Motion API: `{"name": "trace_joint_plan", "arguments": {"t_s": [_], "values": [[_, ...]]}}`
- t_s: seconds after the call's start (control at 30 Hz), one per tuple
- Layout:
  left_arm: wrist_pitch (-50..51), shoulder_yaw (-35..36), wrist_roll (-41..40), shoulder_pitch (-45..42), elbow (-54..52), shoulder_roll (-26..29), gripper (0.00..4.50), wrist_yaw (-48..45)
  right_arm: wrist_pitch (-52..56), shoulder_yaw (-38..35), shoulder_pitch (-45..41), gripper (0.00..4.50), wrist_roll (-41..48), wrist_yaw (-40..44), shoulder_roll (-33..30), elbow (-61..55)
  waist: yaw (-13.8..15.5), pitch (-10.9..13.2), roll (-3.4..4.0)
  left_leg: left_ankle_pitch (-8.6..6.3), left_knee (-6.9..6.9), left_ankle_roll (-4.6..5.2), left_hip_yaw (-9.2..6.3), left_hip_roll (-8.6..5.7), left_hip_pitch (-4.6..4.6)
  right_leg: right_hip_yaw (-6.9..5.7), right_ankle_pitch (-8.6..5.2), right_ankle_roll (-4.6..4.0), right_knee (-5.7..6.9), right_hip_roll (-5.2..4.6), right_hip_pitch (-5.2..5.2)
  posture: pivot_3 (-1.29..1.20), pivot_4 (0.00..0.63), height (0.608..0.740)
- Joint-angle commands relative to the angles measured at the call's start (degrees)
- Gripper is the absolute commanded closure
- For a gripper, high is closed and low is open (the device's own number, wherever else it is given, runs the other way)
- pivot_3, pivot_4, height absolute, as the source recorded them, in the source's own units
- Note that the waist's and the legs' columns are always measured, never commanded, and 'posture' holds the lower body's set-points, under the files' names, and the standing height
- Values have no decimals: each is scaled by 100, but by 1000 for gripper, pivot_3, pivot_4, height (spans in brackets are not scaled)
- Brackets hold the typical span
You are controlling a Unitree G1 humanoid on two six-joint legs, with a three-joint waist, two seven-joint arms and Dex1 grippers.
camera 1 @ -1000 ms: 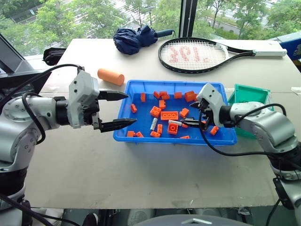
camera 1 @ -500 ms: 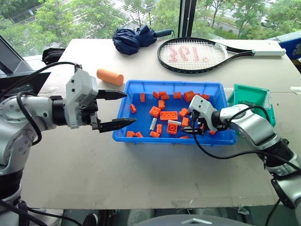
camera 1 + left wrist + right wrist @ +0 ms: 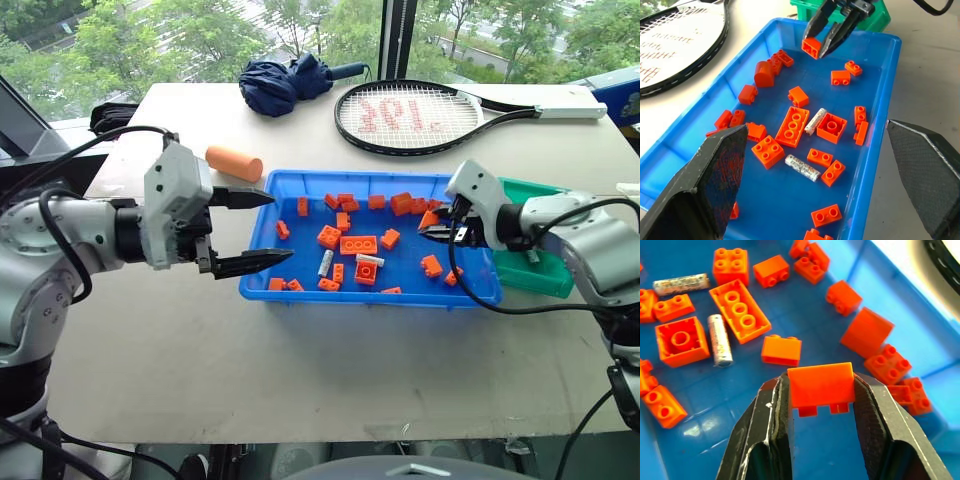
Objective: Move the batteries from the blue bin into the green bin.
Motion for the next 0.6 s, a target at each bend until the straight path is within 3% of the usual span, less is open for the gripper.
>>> {"name": "trace_joint_plan", "arguments": {"t_s": [0.03,0.1,0.13,0.2,0.37,0.5,0.6], "values": [[-103,50,-18,-138,50,20,0,-24,-411,-114,-59,2393,-336,-218,-71,349,1,0,0,0,0,0,1,0,-1,1,0,0,0,-1,-1,0,150,740],[-110,23,-12,-171,70,22,0,-33,-564,-57,-57,1614,-521,-296,-85,518,1,0,0,0,2,0,3,-1,-2,2,0,0,-1,-2,-1,0,150,740],[-111,14,-12,-184,78,23,0,-36,-618,-12,-36,924,-609,-310,-116,546,1,0,0,0,2,0,4,-1,-2,3,0,0,-1,-2,-1,0,150,740],[-109,5,-14,-201,91,28,0,-45,-635,-37,-11,79,-699,-409,-66,527,1,0,0,0,2,0,3,-1,-3,2,0,0,-1,-2,-1,0,150,740],[-92,50,-17,-158,99,73,0,-68,-528,-68,0,23,-438,-254,216,14,-9,0,0,0,2,0,2,0,-3,2,0,0,0,-1,-2,0,150,740],[-84,89,-5,-133,106,98,0,-80,-762,261,67,23,-437,-241,656,-366,-13,0,0,0,2,0,2,2,-2,3,0,0,2,1,-4,0,150,740],[-89,135,11,-106,82,114,0,-57,-1514,922,271,23,-823,111,585,-396,10,0,0,0,3,0,2,1,-3,3,0,0,2,-1,-4,0,150,740]]}}
